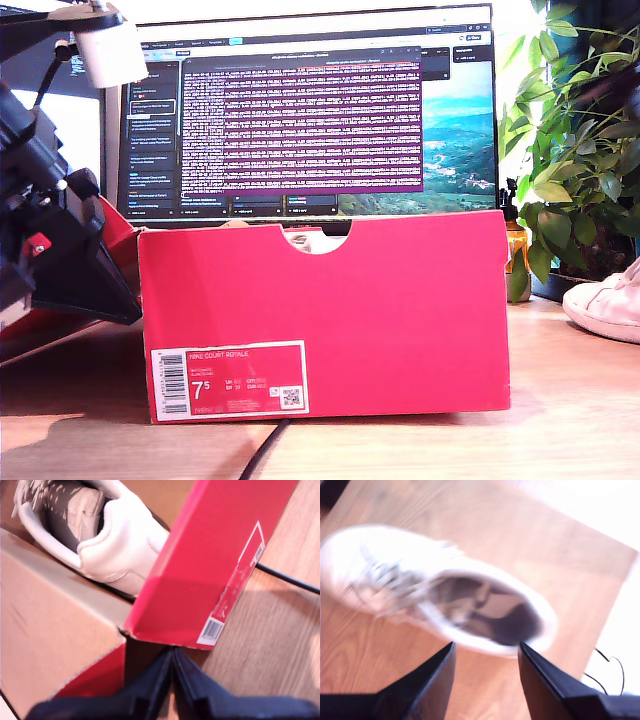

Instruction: Pack the white shoes by picking the first shoe and placing it inside the red shoebox, left side, then picking and rotating the second shoe and placing it in the shoebox

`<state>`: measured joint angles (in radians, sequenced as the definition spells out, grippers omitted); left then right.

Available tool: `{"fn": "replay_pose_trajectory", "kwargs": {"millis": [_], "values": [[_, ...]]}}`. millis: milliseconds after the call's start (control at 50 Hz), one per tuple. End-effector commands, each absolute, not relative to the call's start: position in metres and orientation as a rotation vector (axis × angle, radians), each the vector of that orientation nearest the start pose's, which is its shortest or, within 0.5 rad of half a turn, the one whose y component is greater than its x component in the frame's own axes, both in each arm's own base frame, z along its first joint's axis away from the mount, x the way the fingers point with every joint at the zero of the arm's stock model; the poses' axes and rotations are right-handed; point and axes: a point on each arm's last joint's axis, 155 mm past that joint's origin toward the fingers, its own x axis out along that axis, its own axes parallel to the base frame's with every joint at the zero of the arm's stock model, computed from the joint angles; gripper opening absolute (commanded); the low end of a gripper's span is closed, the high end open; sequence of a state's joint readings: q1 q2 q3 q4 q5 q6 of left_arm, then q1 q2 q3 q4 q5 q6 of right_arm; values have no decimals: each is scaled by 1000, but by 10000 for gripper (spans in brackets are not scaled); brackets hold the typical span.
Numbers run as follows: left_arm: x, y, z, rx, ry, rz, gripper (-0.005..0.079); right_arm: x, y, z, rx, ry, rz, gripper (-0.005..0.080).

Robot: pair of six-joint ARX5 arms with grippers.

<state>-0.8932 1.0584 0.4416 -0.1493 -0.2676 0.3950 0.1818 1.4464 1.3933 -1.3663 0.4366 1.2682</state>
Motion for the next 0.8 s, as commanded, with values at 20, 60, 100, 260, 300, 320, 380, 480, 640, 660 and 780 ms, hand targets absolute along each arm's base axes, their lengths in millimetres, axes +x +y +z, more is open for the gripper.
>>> {"fn": "replay_pose_trajectory", "kwargs": {"millis": [20,60,100,260,300,320,380,480,640,660,780], "values": [[230,-208,74,783,526,-722,-19,264,-39,172,638,979,-1034,424],[230,-208,74,783,526,-722,-19,260,-43,172,652,971,-1045,447],[230,-208,74,783,526,-723,-19,254,-46,171,662,967,-1059,467],[230,-208,74,783,526,-722,-19,245,-51,163,691,980,-1096,542],[230,-208,74,783,526,-722,-19,242,-52,160,695,985,-1107,542],[230,-208,74,783,526,-722,-19,242,-52,158,698,986,-1114,542],[230,-208,74,783,526,-722,-19,239,-53,155,706,988,-1132,541],[230,-208,74,783,526,-723,-19,235,-56,149,715,990,-1157,541],[230,-208,74,783,526,-722,-19,242,-53,135,761,992,-1136,541],[230,-208,74,783,526,-722,-19,242,-52,132,766,994,-1134,541],[230,-208,74,783,526,-722,-19,243,-50,119,778,998,-1127,541]]}}
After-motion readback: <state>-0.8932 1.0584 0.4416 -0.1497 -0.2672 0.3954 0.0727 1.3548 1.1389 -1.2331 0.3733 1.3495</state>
